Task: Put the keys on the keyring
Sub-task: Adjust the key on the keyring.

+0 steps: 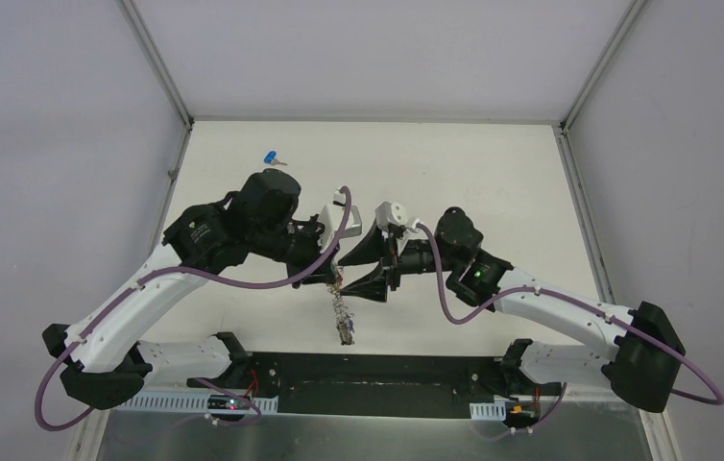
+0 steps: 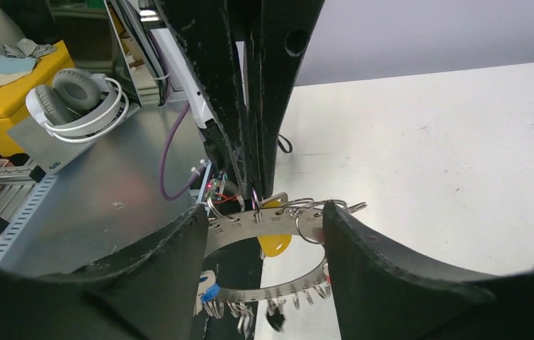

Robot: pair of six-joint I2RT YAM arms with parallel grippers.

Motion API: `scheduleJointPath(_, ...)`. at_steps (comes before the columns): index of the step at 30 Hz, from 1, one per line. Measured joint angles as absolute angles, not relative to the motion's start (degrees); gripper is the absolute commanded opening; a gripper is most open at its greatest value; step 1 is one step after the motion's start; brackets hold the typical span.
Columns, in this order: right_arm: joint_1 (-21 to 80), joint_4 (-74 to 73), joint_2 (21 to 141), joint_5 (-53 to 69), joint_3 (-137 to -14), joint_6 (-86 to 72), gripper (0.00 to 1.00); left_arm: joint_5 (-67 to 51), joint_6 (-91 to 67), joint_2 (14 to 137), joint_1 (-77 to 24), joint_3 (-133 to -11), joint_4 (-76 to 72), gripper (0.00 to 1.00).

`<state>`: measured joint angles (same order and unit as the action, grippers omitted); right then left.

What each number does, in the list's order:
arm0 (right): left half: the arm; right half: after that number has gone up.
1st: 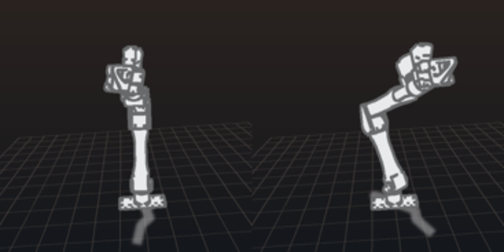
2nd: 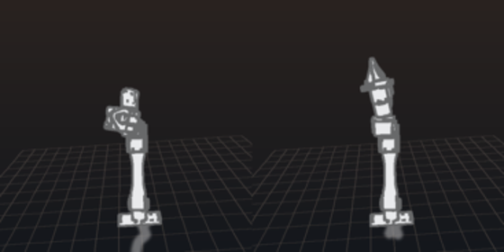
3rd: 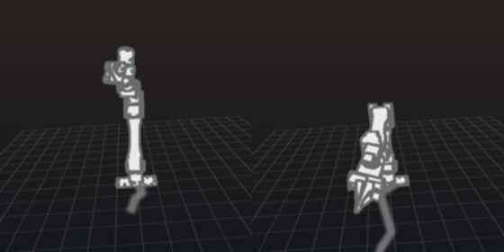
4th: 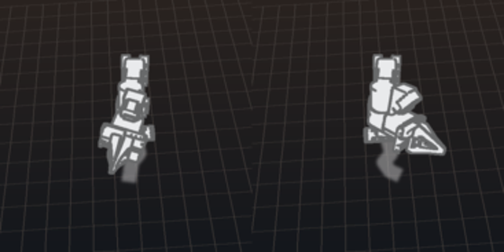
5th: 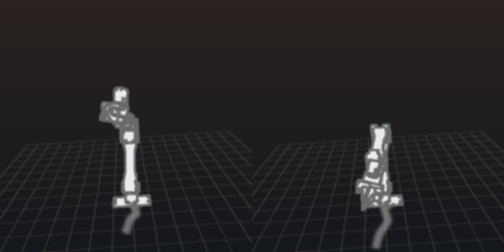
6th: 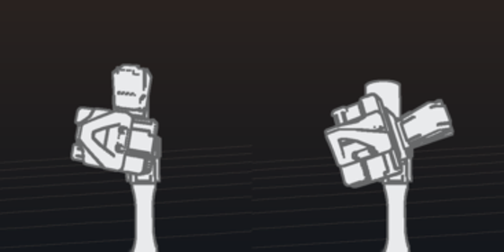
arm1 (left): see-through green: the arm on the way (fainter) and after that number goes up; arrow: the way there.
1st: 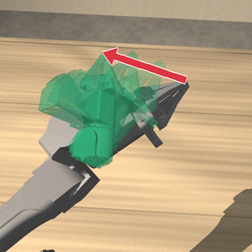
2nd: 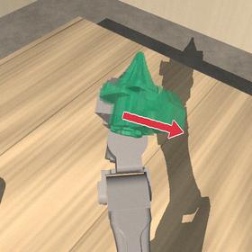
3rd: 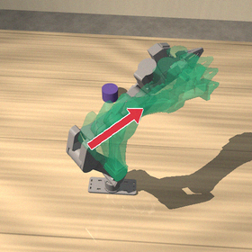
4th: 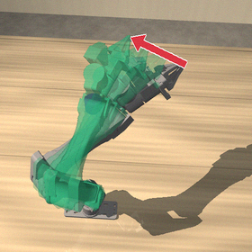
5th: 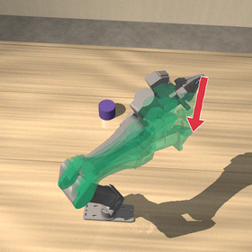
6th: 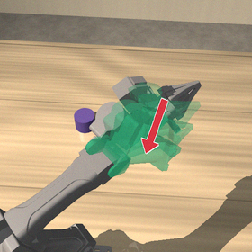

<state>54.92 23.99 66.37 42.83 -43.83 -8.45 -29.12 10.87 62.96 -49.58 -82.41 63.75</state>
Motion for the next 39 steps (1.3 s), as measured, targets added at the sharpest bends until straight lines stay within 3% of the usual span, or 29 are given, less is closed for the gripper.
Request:
scheduleJointPath(5, 54.92, 23.97, 65.76, 42.17, -43.83, -8.43, 0.63, -29.28, 10.83, 62.96, -49.58, -81.78, 63.35, 0.0)
scheduleJointPath(11, 54.92, 23.59, 65.58, 42.35, -44.27, -7.79, 0.27, -30.22, 10.72, 62.72, -49.58, -81.03, 62.85, 0.0)
scheduleJointPath(15, 54.92, 23.2, 65.98, 43.05, -45.71, -7.84, 0.24, -30.37, 10.7, 62.54, -49.58, -80.95, 62.43, 0.0)
scheduleJointPath(21, 54.92, 22.85, 66.48, 43.53, -45.87, -7.75, 0.33, -30.37, 10.7, 62.39, -49.58, -80.95, 62.37, 0.0)
scheduleJointPath(30, 54.92, 21.82, 66.59, 44.21, -45.87, -7.09, 0.0, -30.33, 10.74, 62.13, -49.58, -80.9, 62.28, 0.0)
scheduleJointPath(32, 54.96, 21.71, 66.61, 44.23, -45.87, -6.96, 0.03, -30.33, 10.72, 62.13, -49.56, -80.84, 62.3, 0.0)
scheduleJointPath(34, 54.96, 21.69, 66.7, 44.36, -45.87, -6.96, 0.13, -30.33, 10.72, 62.13, -49.58, -80.84, 62.33, 0.0)
scheduleJointPath(39, 54.96, 21.65, 67.05, 44.36, -45.87, -6.92, 0.13, -30.33, 10.74, 62.13, -49.56, -80.82, 62.35, 0.0)
